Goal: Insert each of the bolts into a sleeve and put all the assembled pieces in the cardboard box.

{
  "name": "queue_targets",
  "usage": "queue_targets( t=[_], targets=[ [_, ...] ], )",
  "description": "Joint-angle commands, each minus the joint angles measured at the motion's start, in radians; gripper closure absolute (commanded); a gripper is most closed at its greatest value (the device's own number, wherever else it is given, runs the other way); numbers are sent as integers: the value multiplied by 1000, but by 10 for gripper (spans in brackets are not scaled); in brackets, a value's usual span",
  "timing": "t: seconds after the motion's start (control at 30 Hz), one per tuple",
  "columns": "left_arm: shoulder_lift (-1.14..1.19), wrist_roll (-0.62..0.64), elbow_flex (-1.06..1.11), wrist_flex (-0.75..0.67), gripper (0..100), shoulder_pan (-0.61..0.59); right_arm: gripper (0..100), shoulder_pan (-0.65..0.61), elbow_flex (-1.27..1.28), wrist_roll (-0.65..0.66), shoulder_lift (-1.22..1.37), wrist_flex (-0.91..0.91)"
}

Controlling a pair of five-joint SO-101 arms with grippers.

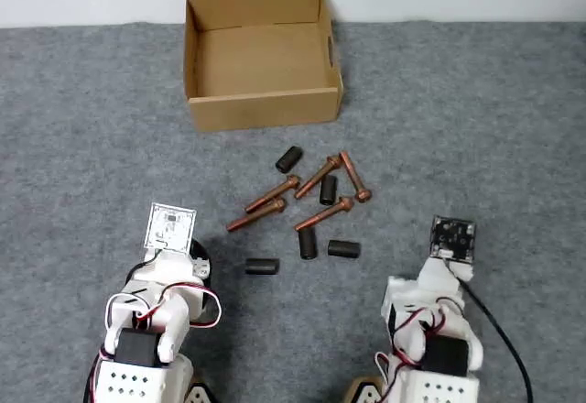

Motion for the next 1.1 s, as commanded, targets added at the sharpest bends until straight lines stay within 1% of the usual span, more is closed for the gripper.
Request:
queue_targets(
  t=[0.0,0.07,0.2,0.27,0.4,0.53,0.67,0.8,0.9,1.0,1.07],
  targets=[
    [-8,-3,-5,3,994,-3,988,-42,-192,12,8,-31],
    [-8,-3,-5,3,994,-3,987,-102,-281,20,10,-25],
    [-8,-3,-5,3,994,-3,990,-226,-396,81,25,22],
    [-8,-3,-5,3,994,-3,991,-254,-434,86,81,47],
    [-8,-3,-5,3,994,-3,991,-259,-545,104,302,59],
    [-8,-3,-5,3,994,-3,990,-259,-723,213,621,59],
    [-8,-3,-5,3,994,-3,990,-257,-941,384,938,61],
    [-8,-3,-5,3,994,-3,987,-259,-1085,543,1188,87],
    [-8,-3,-5,3,994,-3,962,-259,-1131,744,1333,90],
    [-8,-3,-5,3,994,-3,934,-260,-1137,944,1420,105],
    [-8,-3,-5,3,994,-3,912,-278,-1137,1026,1468,107]
  ],
)
